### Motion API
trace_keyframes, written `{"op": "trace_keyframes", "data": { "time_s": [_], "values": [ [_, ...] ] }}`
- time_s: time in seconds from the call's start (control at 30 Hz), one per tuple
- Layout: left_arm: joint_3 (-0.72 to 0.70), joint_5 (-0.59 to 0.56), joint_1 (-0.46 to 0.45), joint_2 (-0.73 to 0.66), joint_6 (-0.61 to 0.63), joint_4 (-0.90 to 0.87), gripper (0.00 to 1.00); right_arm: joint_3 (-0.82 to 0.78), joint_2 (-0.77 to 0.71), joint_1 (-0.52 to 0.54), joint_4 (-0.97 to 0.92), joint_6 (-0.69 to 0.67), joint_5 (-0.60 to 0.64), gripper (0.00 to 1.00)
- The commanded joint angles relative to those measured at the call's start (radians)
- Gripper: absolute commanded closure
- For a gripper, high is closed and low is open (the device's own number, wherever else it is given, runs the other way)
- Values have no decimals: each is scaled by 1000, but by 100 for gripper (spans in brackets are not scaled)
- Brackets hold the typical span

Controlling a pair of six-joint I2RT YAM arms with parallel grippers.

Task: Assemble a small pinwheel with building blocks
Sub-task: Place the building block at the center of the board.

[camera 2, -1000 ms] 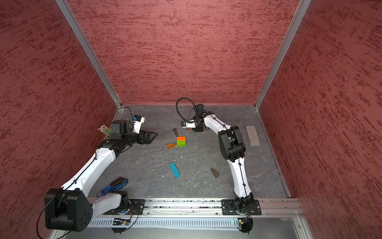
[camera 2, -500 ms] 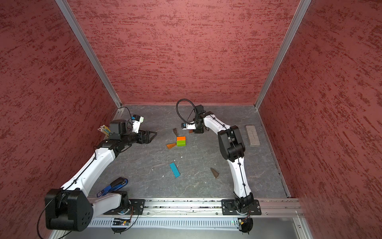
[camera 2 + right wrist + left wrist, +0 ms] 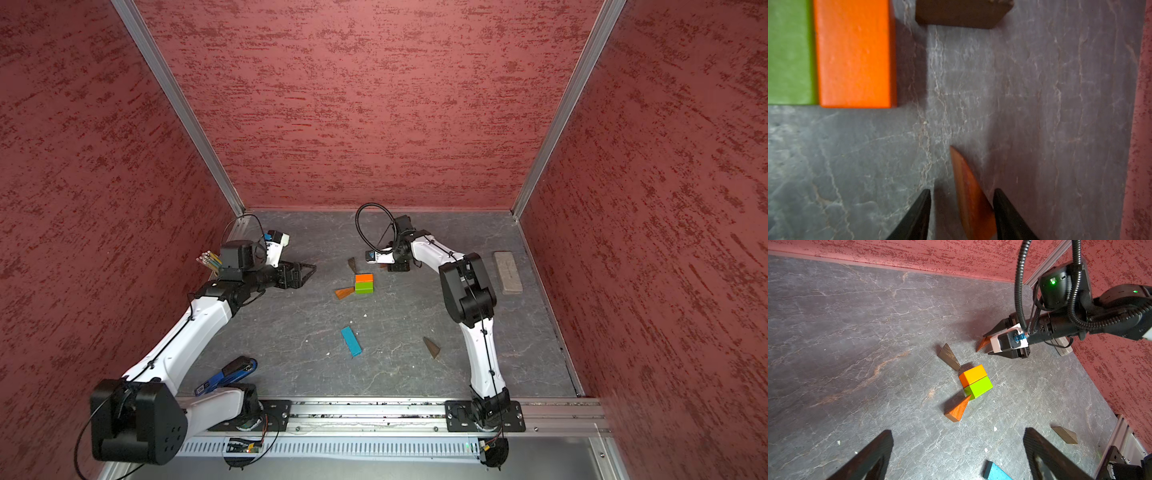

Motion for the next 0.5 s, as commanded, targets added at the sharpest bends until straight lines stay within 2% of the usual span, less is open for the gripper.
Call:
{"op": "trace_keyframes", "data": {
  "time_s": [0.0,0.07,0.2,0.3,0.37,0.47],
  "values": [
    [2,17,8,-16,-4,26,0,-86,-156,-13,166,-112,-189,48],
    [-1,23,8,-18,-1,31,0,-194,-241,-19,308,16,-212,46],
    [-11,38,5,-14,5,42,0,-357,-361,-34,589,364,-177,41],
    [-8,44,4,-6,4,48,0,-424,-398,-36,742,540,-82,38],
    [-5,46,4,-1,3,48,0,-432,-407,-36,817,743,48,31],
    [-3,43,4,-1,8,41,0,-353,-376,-47,723,961,222,28]
  ]
}}
